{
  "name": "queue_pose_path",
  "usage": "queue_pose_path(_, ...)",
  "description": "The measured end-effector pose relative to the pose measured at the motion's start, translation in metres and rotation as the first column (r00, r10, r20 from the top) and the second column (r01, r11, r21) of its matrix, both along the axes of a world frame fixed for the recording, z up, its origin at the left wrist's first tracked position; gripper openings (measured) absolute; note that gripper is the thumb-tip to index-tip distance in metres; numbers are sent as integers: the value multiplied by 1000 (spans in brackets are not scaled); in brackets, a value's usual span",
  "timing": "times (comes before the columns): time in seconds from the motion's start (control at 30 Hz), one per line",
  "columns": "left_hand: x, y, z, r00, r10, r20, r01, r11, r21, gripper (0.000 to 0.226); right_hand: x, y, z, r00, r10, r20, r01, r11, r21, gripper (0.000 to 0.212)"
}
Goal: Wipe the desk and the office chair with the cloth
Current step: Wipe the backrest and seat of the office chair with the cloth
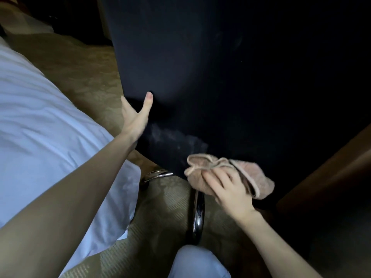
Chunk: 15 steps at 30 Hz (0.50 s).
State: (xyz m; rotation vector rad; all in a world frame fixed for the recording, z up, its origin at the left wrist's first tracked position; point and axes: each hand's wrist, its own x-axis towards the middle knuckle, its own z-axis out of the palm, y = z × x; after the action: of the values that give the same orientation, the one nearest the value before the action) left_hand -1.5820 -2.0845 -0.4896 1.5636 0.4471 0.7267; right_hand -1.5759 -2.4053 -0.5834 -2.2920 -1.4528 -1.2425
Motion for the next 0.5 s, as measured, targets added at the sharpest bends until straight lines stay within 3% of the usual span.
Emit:
queue_pose_path(0.17,-6,-3,1,1000,-3,-15,3,1000,4,113,-7,-9,-65,993,-62,-100,48,989,-141,42)
queue_pose_path(0.37,-13,-11,5,997,52,-59,-54,998,-22,101,-13,-19,-43,998,-52,-33,39,949,-311,47)
queue_pose_path(0.43,-14,-11,9,994,39,-107,-43,999,-29,104,-17,-19,-14,999,-34,-5,32,969,-245,51)
queue_pose_path(0.5,-15,-9,11,990,35,-138,-39,999,-31,106,-16,-13,34,997,-34,69,38,998,-52,53)
